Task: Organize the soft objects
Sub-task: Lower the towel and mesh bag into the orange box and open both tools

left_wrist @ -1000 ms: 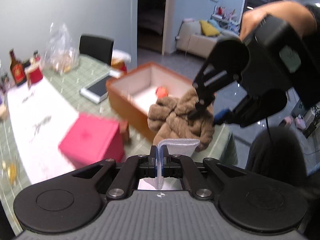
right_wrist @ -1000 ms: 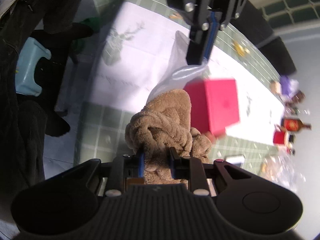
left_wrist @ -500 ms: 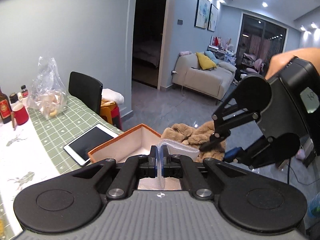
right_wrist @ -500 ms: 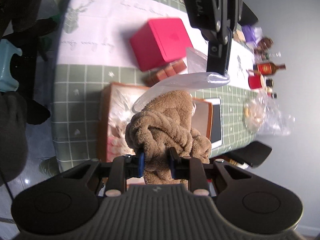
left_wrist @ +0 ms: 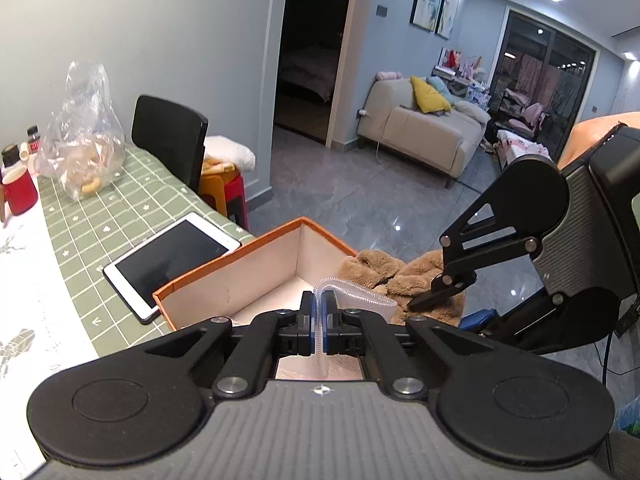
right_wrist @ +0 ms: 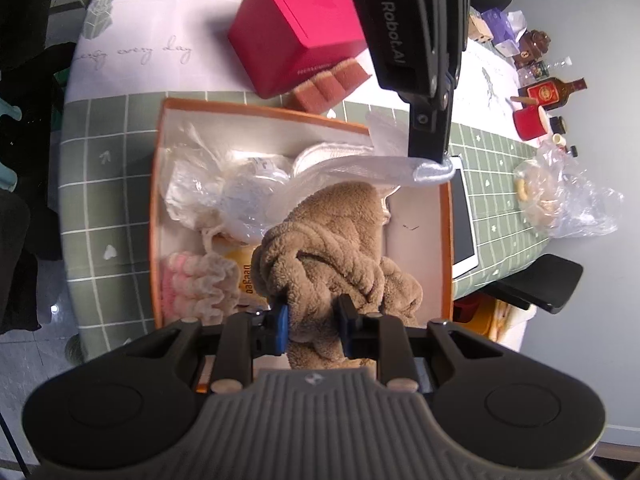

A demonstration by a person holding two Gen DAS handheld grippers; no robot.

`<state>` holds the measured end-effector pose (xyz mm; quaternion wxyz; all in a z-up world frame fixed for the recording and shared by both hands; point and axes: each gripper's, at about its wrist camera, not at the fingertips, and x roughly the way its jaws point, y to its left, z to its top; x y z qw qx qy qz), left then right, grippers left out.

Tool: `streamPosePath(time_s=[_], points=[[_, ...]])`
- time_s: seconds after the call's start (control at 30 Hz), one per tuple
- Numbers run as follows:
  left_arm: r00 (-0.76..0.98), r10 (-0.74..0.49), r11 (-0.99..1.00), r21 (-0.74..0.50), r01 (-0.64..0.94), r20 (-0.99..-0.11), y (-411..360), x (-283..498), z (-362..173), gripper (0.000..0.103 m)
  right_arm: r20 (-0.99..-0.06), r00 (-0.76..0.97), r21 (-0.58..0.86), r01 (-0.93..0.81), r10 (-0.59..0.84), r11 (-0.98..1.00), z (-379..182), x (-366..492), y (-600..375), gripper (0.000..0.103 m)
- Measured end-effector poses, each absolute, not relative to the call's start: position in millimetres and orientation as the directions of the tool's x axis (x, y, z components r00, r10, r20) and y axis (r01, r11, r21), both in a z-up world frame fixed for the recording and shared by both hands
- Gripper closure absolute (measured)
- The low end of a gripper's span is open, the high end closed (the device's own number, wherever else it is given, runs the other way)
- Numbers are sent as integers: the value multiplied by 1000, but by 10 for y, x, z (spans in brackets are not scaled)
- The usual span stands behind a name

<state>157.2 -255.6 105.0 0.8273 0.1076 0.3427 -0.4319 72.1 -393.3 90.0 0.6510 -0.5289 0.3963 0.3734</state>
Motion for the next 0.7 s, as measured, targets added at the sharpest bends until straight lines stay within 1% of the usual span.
streamPosePath(time_s=[0.27,0.7], points=[[368,-595,610,-103,785,-714,-2715,1724,790,100,-929,362,-345,-923,80,171,516,929,-3961,80],[347,-433,641,-14,768,-832,-2868,1853,371,100,-948,306,-289,-942,88,170,55,1176,-3963,80]])
